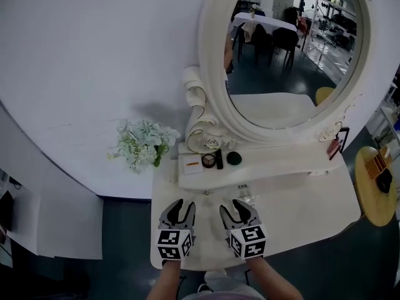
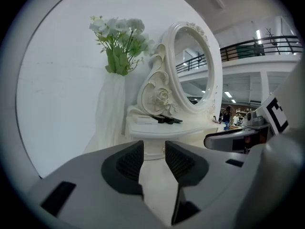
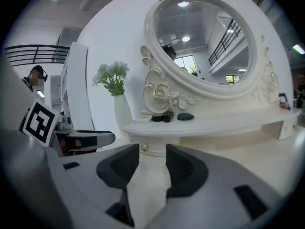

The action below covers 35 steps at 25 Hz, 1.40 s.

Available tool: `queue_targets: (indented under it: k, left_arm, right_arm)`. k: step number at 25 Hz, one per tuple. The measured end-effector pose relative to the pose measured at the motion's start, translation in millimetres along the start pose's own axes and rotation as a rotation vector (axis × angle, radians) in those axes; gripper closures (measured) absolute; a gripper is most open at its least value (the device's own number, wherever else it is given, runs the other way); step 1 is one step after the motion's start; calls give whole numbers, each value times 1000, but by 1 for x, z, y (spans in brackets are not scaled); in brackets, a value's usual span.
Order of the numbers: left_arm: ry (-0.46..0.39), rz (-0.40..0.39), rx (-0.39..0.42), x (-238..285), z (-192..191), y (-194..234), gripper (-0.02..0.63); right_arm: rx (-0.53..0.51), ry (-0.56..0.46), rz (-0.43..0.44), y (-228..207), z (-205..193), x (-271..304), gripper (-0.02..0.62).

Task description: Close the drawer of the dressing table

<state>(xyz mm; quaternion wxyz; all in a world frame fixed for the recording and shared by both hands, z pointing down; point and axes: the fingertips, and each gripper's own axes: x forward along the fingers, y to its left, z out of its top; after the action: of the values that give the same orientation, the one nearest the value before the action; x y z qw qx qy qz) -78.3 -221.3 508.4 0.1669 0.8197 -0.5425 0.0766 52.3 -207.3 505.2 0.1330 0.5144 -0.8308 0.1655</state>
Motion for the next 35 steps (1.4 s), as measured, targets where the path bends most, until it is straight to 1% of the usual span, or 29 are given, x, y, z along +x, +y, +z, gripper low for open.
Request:
queue_targets:
  k: [12, 20, 26, 30, 35]
  left_arm:
    - [-24, 6, 9, -42, 1, -3, 518]
    - [-46, 5, 14, -70, 1, -11, 561]
    - [-60, 11, 6, -88, 0, -14, 594]
    - [-68, 10, 8, -99, -1, -19, 603]
    - [-77, 9, 7, -110, -2, -23, 603]
  right_arm:
    - [1, -75, -9, 19, 14, -35, 451]
    - [0, -115, -8, 33, 18, -62, 508]
    - [-3, -125, -21, 37, 14, -81, 570]
    - [4, -131, -28, 39, 11, -92, 592]
    - [16, -143, -28, 42, 9, -102, 592]
